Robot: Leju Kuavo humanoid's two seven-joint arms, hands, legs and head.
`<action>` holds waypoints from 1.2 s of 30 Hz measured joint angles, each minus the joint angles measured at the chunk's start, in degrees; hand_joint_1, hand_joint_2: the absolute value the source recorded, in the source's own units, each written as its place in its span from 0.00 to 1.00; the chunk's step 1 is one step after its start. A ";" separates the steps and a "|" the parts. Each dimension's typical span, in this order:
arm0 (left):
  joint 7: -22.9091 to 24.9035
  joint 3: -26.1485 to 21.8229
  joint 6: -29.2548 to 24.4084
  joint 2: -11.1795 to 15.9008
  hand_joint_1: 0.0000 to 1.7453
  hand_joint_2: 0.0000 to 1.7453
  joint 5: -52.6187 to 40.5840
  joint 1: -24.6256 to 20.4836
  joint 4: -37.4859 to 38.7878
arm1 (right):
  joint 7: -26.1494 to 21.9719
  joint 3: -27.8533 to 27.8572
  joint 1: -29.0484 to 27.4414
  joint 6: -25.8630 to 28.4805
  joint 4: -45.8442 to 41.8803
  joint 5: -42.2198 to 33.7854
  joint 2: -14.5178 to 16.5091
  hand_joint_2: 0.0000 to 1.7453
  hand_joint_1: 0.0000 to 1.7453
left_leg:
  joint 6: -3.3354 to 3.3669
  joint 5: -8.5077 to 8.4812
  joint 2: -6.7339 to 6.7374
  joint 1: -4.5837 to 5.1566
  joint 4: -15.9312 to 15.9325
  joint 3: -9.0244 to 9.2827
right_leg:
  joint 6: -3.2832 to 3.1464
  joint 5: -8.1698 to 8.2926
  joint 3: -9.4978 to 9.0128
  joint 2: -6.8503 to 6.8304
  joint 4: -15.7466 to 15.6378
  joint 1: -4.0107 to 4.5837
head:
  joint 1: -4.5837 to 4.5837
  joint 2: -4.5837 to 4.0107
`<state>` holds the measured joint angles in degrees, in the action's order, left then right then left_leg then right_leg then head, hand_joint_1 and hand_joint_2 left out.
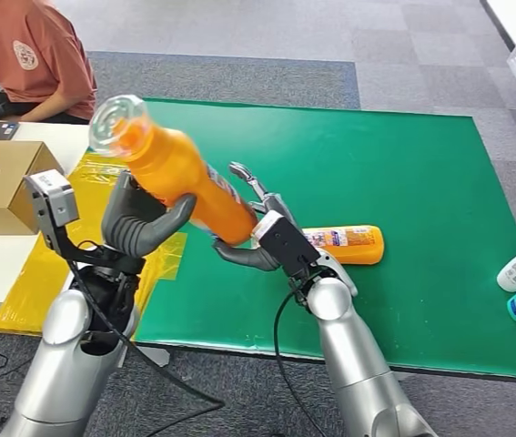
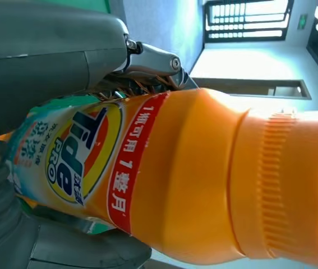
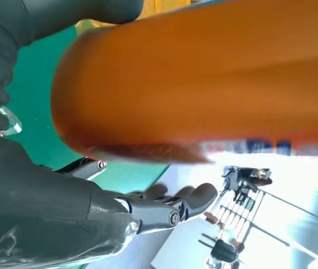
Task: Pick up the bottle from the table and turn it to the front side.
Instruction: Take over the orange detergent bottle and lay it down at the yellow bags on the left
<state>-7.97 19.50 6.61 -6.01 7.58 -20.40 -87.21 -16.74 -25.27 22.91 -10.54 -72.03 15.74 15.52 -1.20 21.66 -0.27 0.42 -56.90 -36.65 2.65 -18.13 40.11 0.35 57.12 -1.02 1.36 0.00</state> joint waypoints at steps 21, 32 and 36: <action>3.32 -15.80 -14.09 0.95 1.00 1.00 -44.96 10.21 -10.58 | 4.21 7.02 -1.41 1.24 -7.29 1.62 -0.52 1.00 0.00 | 0.01 0.02 0.00 0.00 0.00 -0.02 | -0.01 -0.02 0.03 0.00 0.00 0.00 | 0.01 0.00; 3.71 -17.33 -17.48 0.28 1.00 1.00 -52.85 11.00 -11.25 | 4.19 7.88 -1.60 1.71 -8.13 1.54 -0.58 1.00 0.00 | -0.01 0.02 0.00 0.00 0.00 -0.02 | -0.02 -0.01 0.04 0.00 0.00 0.00 | -0.01 0.00; 3.37 -18.48 -23.86 0.46 1.00 1.00 -64.85 12.53 -9.98 | 3.98 8.64 -1.70 2.38 -8.91 0.91 -0.95 1.00 0.00 | -0.01 0.03 0.00 0.00 0.00 -0.02 | 0.00 -0.04 0.05 0.00 0.00 0.00 | 0.01 0.00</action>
<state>-4.61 1.02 -17.25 -5.56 -57.27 -7.87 -97.19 -12.76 -16.63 21.21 -8.16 -80.95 16.65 14.58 -1.21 21.68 -0.27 0.42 -56.90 -36.67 2.66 -18.17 40.16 0.35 57.12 -1.02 1.36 0.00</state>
